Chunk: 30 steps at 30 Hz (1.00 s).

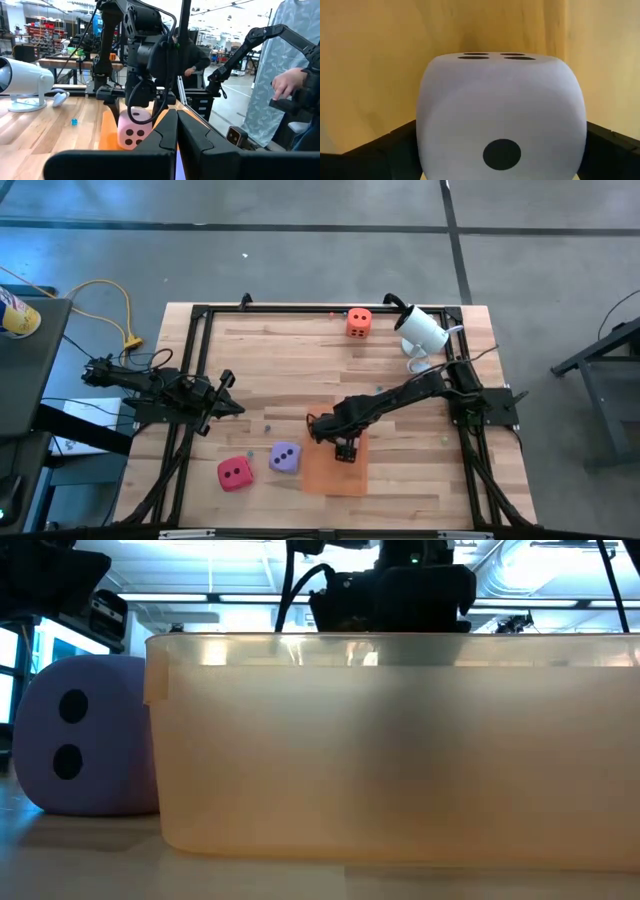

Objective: Pick & Place Dice
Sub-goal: Put the large pink dice into the orange bin

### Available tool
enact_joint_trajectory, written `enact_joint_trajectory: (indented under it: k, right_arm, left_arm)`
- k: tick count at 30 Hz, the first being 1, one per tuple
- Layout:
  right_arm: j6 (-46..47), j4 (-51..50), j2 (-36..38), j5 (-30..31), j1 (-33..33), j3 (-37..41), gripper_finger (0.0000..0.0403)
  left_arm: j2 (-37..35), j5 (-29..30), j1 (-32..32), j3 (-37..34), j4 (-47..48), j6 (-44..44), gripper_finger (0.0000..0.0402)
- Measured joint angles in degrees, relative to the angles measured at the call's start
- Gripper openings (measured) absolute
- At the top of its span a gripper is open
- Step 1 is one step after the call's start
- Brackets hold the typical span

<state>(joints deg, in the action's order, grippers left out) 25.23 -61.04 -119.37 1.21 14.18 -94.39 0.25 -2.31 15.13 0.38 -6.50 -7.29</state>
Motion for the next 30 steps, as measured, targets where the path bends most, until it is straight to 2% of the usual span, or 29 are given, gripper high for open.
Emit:
enact_joint_trajectory:
  k: [17, 24, 27, 30]
  right_arm:
    - [-1.68, 0.03, 0.0, 0.31, -0.08, 0.0, 0.0393]
    - [-1.04, 4.23, 0.0, 0.59, 0.17, 0.0, 0.0392]
    - [2.3, 4.82, 0.0, 3.42, 0.1, -0.04, 0.0398]
    - [2.8, 4.24, 0.0, 2.73, -0.09, -0.04, 0.0398]
  left_arm:
    - [0.0, 0.0, -0.01, 0.0, 0.0, 0.0, 0.0]
    - [0.0, 0.02, -0.02, 0.0, 0.0, -0.01, 0.0]
    - [0.0, 0.0, -0.02, 0.0, 0.0, -0.02, 0.0]
    - [0.0, 0.0, -0.02, 0.0, 0.0, -0.02, 0.0]
